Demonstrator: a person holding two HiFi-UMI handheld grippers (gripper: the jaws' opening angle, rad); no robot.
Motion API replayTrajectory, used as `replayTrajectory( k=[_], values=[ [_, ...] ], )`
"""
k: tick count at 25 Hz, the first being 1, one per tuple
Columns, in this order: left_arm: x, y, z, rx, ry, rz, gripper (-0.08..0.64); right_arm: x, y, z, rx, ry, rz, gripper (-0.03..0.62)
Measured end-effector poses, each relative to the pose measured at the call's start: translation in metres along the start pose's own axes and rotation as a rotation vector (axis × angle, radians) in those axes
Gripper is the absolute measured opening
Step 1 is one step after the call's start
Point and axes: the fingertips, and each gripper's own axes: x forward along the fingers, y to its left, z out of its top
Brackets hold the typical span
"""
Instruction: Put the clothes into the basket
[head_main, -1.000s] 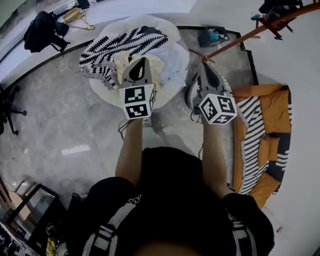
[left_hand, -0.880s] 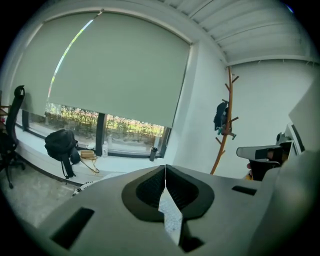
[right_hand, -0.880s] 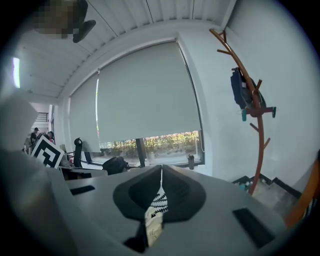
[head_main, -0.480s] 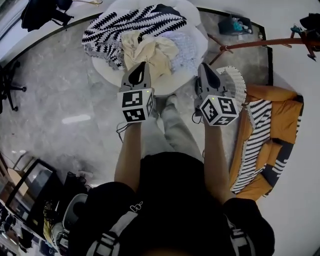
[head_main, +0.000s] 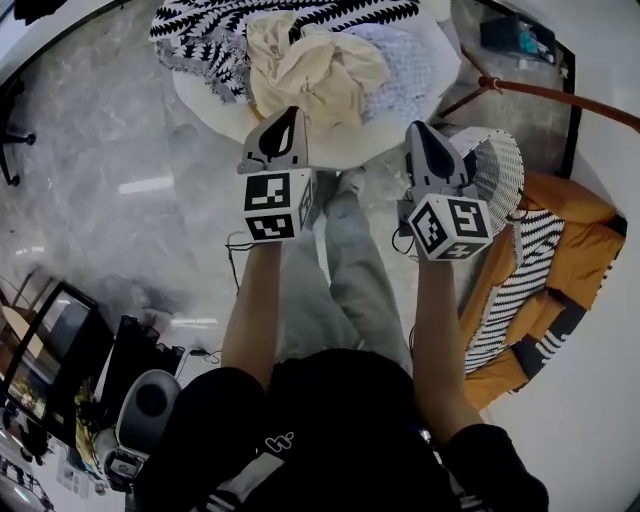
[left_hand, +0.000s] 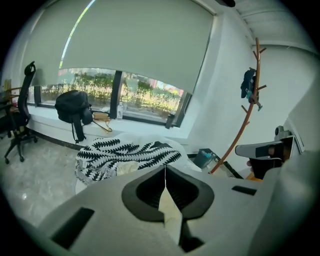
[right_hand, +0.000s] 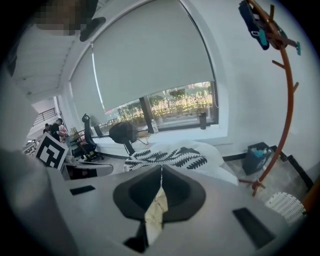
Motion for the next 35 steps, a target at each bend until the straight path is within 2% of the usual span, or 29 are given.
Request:
replayTrajectory(
  k=[8, 15, 19, 20, 22, 24, 26, 31, 35],
  values=[
    [0.058, 0.025, -0.065, -0.015, 0.071, 0.023, 0.009, 0.065, -0.015, -0.068, 0.008, 0.086, 0.038, 0.012],
    [0.099, 0.037, -0.114, 0.018, 0.129, 0.034, 0.011, 0.114, -0.024, -0.119, -0.007, 0.156, 0.113, 0.014],
    [0.121, 0.042, -0.137, 0.051, 0.188, 0.020, 0.011, 0.142, -0.033, -0.150, -0.007, 0.185, 0.125, 0.019],
    [0.126, 0.043, -0.142, 0.064, 0.202, 0.016, 0.011, 0.148, -0.036, -0.159, -0.006, 0.201, 0.128, 0.041],
    [0.138, 0.043, -0.150, 0.089, 0.231, 0.003, 0.038, 0.161, -0.041, -0.174, -0.012, 0.245, 0.129, 0.160],
    [0.150, 0.043, -0.159, 0.115, 0.261, -0.010, 0.116, 0.172, -0.047, -0.186, -0.037, 0.284, 0.119, 0.163],
    [0.160, 0.046, -0.170, 0.154, 0.291, -0.008, 0.148, 0.179, -0.050, -0.196, -0.071, 0.312, 0.108, 0.163],
    [0.193, 0.052, -0.183, 0.233, 0.330, 0.018, 0.176, 0.205, -0.065, -0.206, -0.129, 0.357, 0.089, 0.188],
    [0.211, 0.059, -0.197, 0.216, 0.364, 0.031, 0.176, 0.229, -0.066, -0.217, -0.137, 0.374, 0.078, 0.193]
  ],
)
